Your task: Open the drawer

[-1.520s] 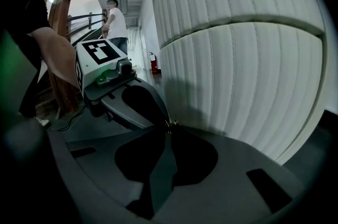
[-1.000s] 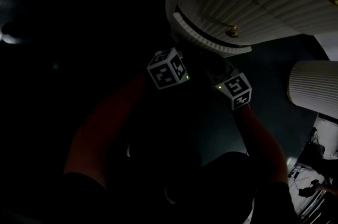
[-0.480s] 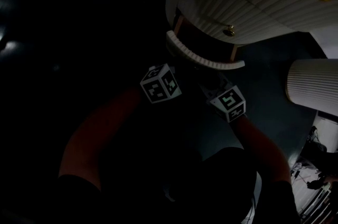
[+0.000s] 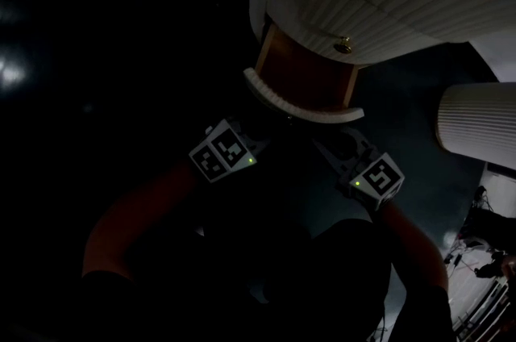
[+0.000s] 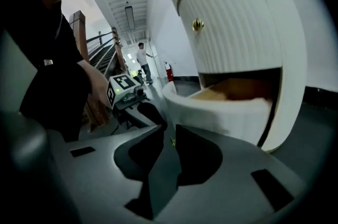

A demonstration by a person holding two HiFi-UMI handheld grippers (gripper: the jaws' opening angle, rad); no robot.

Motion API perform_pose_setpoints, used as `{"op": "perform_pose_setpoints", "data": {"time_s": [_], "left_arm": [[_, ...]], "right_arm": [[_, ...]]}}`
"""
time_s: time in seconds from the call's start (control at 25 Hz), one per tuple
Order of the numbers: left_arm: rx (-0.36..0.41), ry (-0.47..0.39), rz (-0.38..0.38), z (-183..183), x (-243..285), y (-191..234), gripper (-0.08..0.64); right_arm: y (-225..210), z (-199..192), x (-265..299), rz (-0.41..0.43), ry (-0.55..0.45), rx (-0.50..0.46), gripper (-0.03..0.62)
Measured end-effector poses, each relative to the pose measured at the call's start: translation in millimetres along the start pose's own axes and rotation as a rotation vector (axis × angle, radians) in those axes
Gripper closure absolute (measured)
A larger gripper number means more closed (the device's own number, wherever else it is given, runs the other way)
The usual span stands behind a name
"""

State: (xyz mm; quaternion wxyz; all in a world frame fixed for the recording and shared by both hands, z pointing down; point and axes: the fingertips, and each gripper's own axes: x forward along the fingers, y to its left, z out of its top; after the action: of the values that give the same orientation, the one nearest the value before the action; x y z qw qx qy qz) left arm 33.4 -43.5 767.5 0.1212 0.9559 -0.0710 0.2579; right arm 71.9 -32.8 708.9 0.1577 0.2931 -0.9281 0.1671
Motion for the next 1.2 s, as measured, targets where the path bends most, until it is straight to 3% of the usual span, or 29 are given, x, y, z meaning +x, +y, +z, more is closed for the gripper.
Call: {"op": "perform_pose_setpoints", "data": {"time_s": [0.2,0.44,0.68,0.92,1.2], "left_arm": [[-0.068,-0.102,0.034,32,-30,7,0.491],[-0.080,-0.176,0.111,66,-65,29,0.445],[-0.076,-0.223,0.133,89,-83,38,0.442],[-0.011,-0.220,0.141,103,-85,41,0.439],[-0.057,-0.249,0.154,107,-89,55,0.423]], "right_arm": [[-20,38,-50,-0.079,-0.074,0.018,0.551],[-51,44,-74,-0.165,-0.077,0.024,0.452],[-62,49,-63,-0.123,-0.125,0.080,0.430],[-65,45,-63,-0.089,-0.074,0.025,0.431],[-66,35,-54,-0.038,-0.039,0.055,0.417]]}}
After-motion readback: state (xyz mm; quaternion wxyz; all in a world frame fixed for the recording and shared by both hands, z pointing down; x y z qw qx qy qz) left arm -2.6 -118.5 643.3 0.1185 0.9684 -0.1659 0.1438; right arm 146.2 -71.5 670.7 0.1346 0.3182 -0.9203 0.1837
